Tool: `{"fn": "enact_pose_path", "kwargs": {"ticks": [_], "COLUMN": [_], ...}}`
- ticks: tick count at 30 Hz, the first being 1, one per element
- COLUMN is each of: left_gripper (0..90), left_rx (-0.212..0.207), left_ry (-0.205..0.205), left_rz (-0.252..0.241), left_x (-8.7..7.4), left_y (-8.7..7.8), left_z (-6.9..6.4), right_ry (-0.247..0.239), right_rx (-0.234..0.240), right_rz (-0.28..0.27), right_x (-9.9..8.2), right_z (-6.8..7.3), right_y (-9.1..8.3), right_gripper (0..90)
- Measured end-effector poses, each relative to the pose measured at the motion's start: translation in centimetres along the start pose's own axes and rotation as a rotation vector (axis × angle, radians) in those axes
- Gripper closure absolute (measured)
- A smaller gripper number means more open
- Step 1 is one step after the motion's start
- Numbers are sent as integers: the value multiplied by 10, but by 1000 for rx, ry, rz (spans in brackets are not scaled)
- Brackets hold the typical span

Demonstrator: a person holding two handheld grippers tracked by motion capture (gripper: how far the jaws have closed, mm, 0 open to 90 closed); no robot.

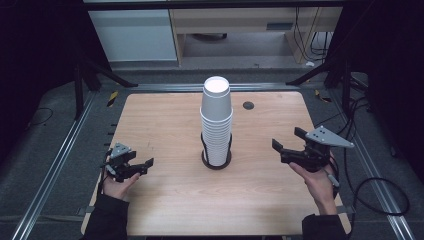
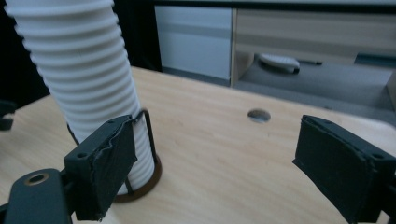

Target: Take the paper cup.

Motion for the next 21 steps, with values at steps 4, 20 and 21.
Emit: {"fn": "enact_pose_path", "kwargs": {"ticks": [4,20,21], "left_gripper": [204,189,189], "left_rx": [-7,-8,-8], "left_ry": [11,35,34], "left_rz": [18,42,41], "left_x": [-1,-1,-1], "left_y": [2,4,5], "left_z": [-2,-5,-5], "right_ry": [-17,-74,-85], "right_rx": [18,140,149], "right_rz": [-35,-105,-105], "right_x": [24,85,88], "right_z": [7,47,50], "right_y": [1,17,20], "right_gripper": [115,94,90]}}
Point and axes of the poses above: each handheld gripper's, and its own axes: y roughly forward along the jaws, x roughly out of its top, z roughly to its left, the point moved 4 cm from there along y, roughly forward along the jaws, and after that the axes turned 7 degrees about x, right-handed, at the moved point
